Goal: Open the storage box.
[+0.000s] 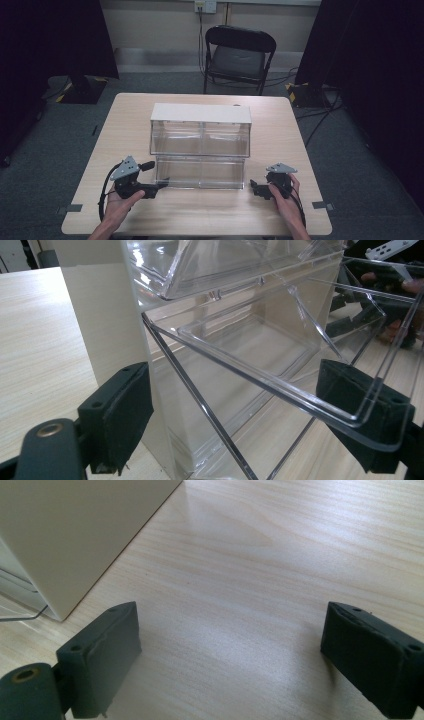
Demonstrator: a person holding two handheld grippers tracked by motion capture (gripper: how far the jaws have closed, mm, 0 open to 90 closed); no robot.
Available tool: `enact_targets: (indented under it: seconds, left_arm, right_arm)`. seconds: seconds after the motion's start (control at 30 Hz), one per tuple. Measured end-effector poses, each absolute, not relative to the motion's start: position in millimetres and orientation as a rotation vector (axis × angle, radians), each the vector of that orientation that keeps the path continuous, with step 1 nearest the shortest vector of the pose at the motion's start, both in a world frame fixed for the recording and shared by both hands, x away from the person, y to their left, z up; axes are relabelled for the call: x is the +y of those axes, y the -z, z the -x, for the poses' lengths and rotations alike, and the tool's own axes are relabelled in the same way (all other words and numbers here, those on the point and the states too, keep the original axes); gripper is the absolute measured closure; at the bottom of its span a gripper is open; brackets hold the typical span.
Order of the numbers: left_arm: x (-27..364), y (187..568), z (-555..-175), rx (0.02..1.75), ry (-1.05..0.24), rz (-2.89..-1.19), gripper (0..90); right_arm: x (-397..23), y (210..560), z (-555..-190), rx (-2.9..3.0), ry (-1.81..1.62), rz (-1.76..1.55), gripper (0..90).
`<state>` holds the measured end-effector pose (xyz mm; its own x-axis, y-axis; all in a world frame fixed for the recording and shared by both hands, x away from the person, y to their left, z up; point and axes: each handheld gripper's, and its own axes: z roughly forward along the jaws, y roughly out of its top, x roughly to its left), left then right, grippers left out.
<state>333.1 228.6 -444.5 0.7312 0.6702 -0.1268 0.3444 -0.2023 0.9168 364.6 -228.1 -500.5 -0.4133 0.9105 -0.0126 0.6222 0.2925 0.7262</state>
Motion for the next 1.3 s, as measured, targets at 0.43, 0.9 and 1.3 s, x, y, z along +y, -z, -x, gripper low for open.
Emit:
enact_targets:
  seconds: [0.43,0.9,1.3]
  left_arm:
    - [226.9,441.6,-335.2,0.794,-0.356,-1.792,14.9]
    - [227.0,436.5,-339.0,0.806,-0.385,-1.788,15.4]
    - [228.3,434.8,-339.8,0.820,-0.391,-1.784,15.5]
  right_arm:
    - [-228.1,500.5,-364.6,2.140,-0.911,-1.371,8.3]
    - [-228.1,500.5,-364.6,2.140,-0.911,-1.372,8.3]
    - [-227.9,500.4,-364.6,2.139,-0.913,-1.374,8.3]
